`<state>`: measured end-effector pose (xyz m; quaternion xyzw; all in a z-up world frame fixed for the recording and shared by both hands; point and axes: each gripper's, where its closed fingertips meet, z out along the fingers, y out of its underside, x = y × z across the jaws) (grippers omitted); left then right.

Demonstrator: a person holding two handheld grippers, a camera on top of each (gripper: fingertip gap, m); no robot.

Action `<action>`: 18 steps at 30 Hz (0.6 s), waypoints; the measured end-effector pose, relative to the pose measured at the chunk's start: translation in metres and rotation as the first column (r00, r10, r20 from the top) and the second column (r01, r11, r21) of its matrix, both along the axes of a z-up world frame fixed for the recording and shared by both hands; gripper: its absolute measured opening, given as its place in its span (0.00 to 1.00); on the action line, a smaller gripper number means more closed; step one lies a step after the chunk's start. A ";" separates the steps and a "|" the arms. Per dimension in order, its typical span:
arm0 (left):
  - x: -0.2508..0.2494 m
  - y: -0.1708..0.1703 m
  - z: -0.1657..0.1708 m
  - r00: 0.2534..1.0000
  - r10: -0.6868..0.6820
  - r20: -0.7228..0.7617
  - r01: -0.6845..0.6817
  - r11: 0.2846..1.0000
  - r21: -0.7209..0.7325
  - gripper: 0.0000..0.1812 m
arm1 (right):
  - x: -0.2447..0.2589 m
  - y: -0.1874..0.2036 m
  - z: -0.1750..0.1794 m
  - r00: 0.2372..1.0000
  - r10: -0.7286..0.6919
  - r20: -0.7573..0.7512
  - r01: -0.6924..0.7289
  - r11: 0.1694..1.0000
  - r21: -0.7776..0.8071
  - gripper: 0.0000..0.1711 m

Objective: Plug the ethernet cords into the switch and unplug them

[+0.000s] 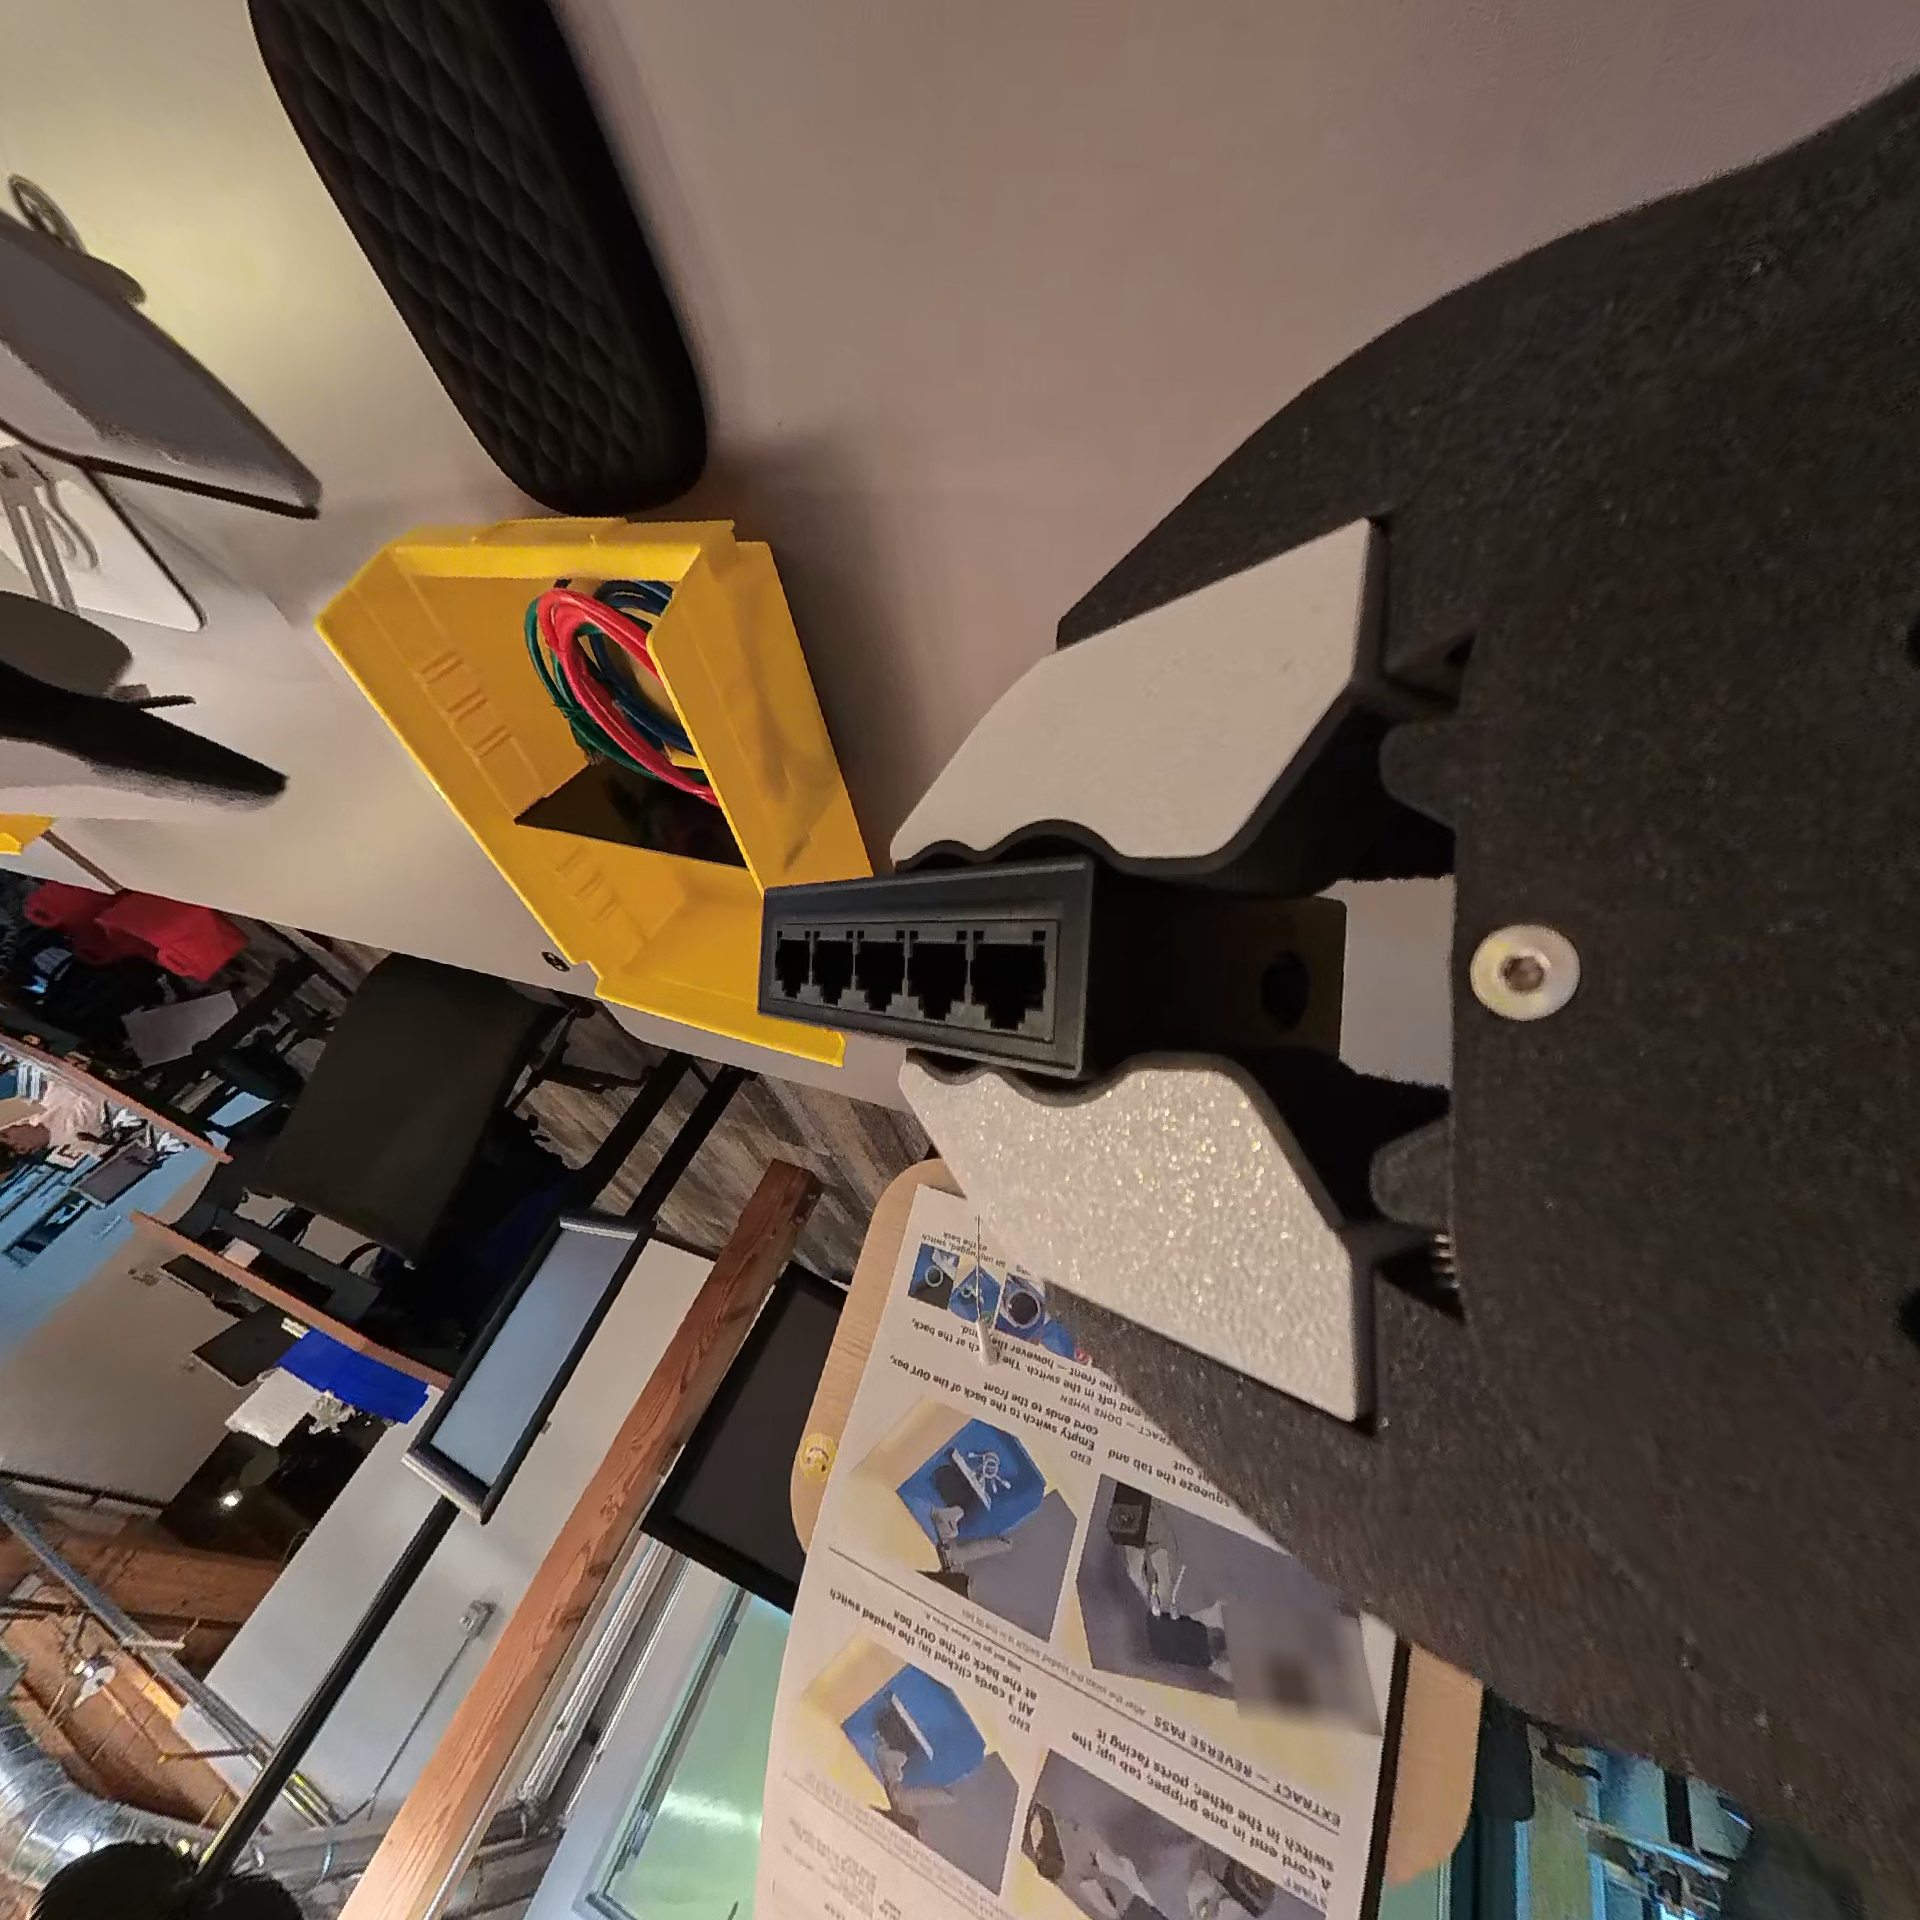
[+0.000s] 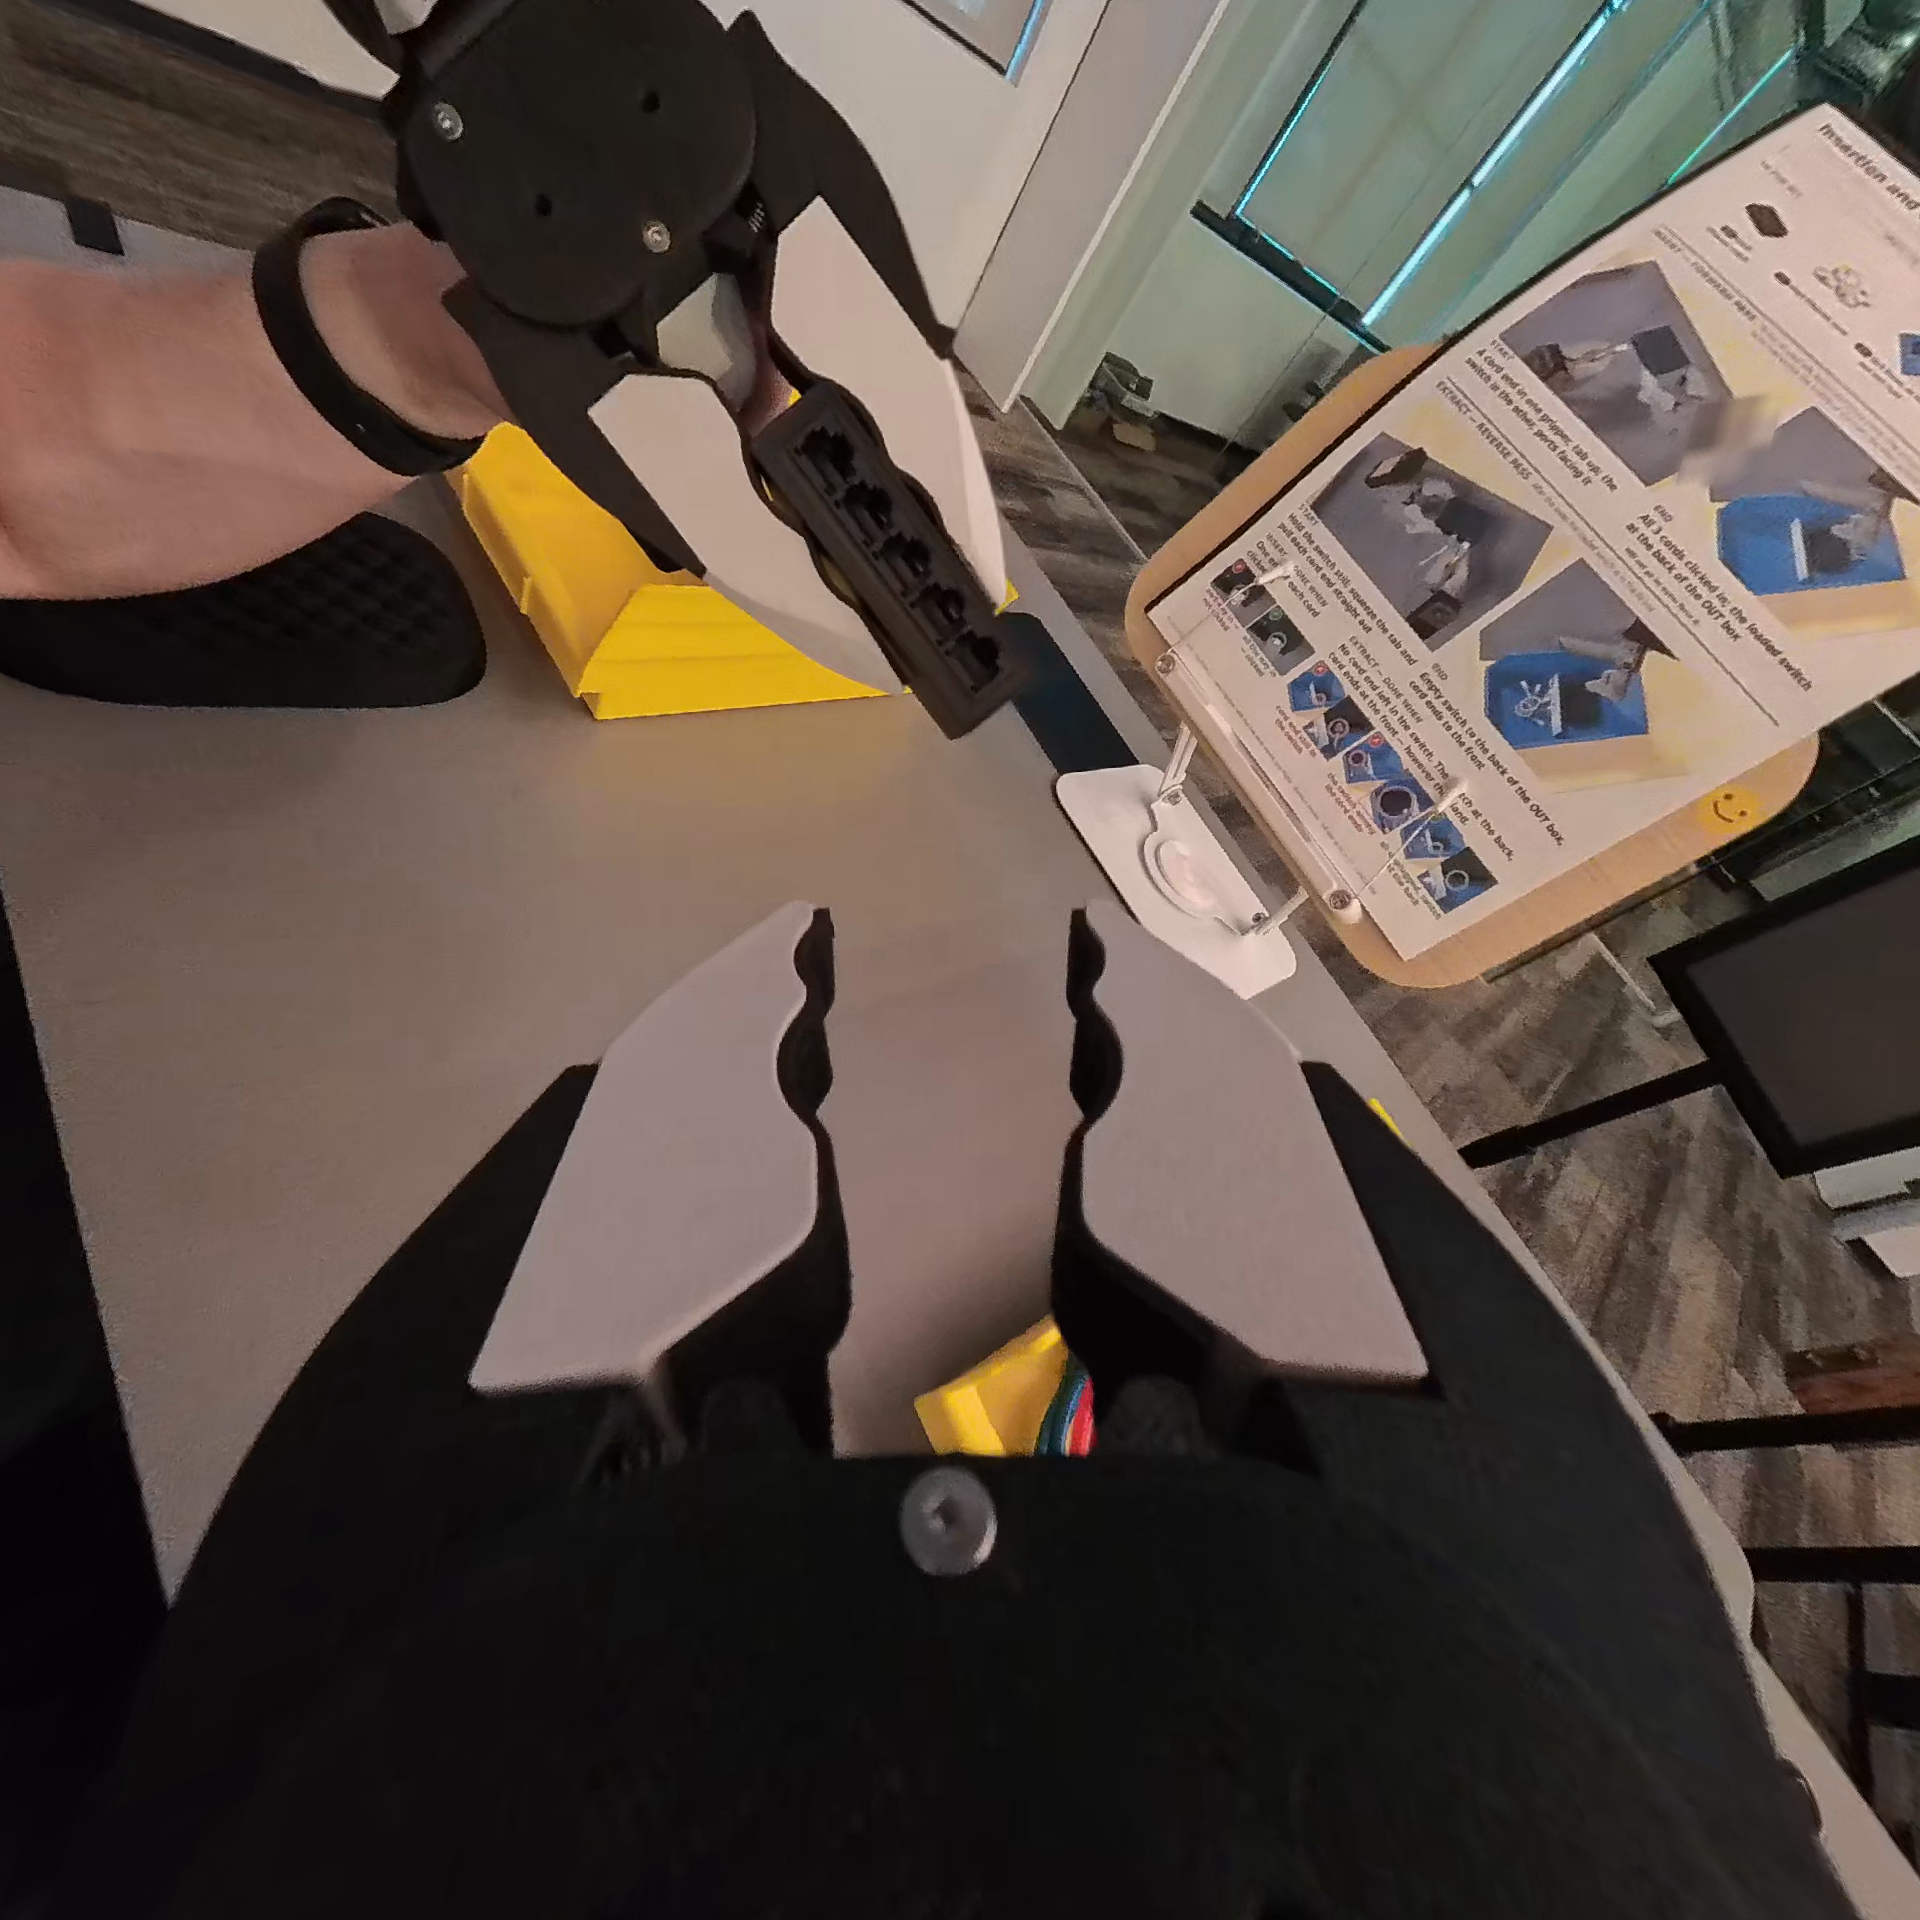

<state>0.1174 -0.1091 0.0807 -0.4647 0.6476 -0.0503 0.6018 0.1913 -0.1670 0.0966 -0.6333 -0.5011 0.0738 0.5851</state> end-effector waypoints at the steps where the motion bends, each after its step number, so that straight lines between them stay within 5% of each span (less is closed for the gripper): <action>1: 0.001 0.000 -0.001 1.000 -0.005 0.001 0.005 1.000 -0.006 0.17 | 0.003 0.001 -0.001 1.000 -0.002 -0.001 0.002 1.000 -0.002 0.26; 10: 0.006 -0.024 0.000 0.981 -0.192 0.029 0.193 0.981 -0.028 0.17 | 0.011 0.002 -0.004 1.000 0.007 0.007 -0.007 0.999 0.039 0.28; 18: 0.007 -0.046 0.000 0.945 -0.326 0.031 0.327 0.945 -0.028 0.17 | -0.030 -0.001 0.006 0.994 0.100 0.053 -0.105 0.991 0.088 0.29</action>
